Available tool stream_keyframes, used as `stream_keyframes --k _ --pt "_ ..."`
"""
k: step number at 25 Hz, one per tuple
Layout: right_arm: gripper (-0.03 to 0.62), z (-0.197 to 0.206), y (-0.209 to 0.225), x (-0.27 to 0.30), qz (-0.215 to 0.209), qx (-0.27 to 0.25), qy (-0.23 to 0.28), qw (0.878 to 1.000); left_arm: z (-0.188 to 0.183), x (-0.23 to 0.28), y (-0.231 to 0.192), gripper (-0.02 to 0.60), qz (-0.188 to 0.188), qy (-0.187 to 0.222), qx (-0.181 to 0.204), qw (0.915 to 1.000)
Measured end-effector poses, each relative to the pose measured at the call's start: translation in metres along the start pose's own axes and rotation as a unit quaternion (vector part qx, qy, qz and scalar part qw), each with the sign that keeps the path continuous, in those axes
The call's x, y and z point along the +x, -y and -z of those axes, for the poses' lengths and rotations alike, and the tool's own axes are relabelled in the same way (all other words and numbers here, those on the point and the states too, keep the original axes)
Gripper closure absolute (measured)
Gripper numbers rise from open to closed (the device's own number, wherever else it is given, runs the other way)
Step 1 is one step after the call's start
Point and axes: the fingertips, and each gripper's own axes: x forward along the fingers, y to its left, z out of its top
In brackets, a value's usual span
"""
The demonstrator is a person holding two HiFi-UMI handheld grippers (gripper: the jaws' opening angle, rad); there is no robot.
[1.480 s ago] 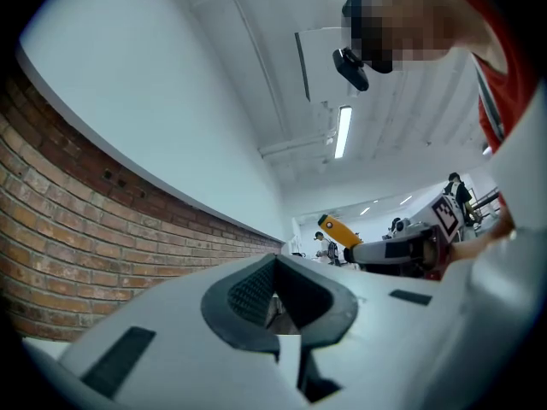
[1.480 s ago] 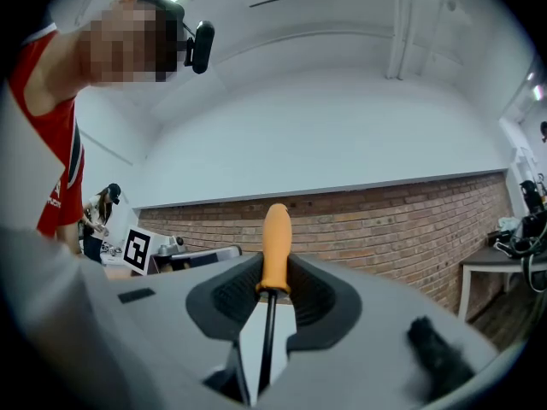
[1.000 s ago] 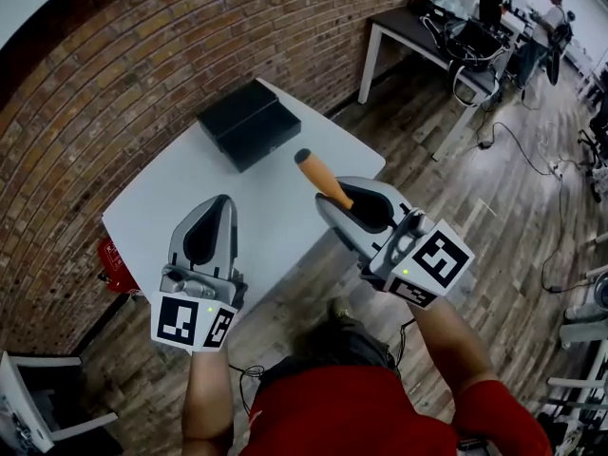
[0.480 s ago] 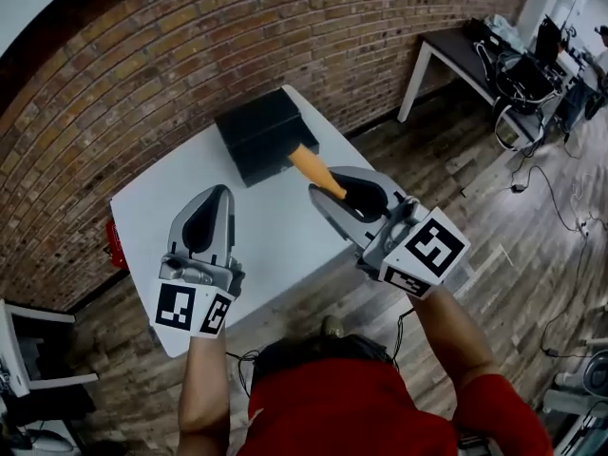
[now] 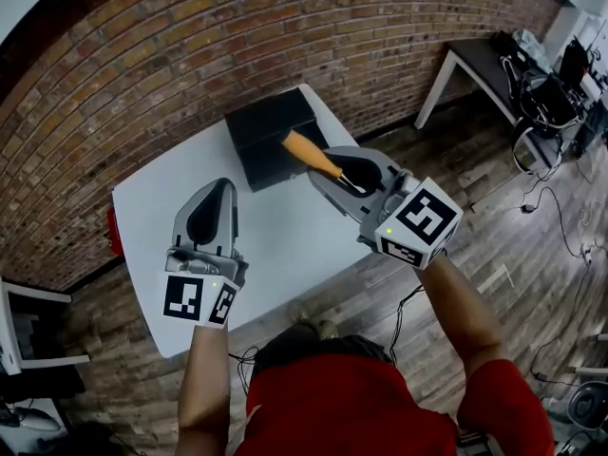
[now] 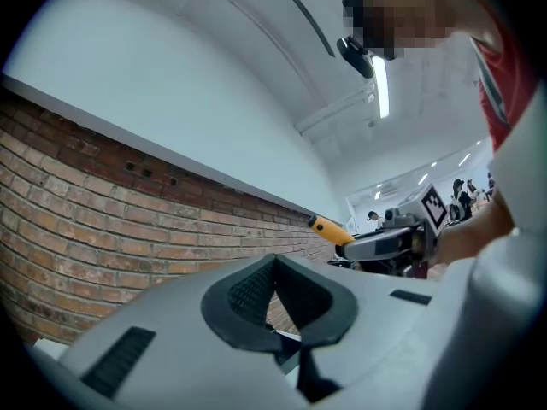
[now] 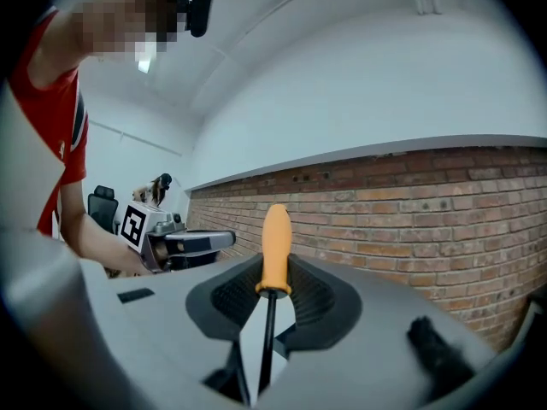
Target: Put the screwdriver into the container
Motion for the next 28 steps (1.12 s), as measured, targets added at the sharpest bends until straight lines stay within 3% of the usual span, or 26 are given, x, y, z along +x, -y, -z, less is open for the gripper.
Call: stream_keyframes --k 5,14,22,28 --pt "0.505 0.018 0.018 0.034 -0.039 0.005 -0.027 0.999 0.019 0.023 -0.031 0.569 -0.006 -0.004 -0.002 1.0" --pt "0.505 0.072 0.056 0.09 -0.057 -0.02 -0.113 0.992 0.054 0.061 -0.065 0.569 0.004 -0.018 -0.01 0.9998" --pt "0.505 0.121 0.079 0.124 -0.11 -0.041 -0.17 0.978 0.096 0.091 -0.079 0.569 -0.01 -0.026 -0.021 0.9994" --pt "0.505 0.173 0.099 0.154 -0.15 -0.079 -0.234 0.957 0.127 0.101 -0.092 0.569 -0.039 -0.043 -0.022 0.9981"
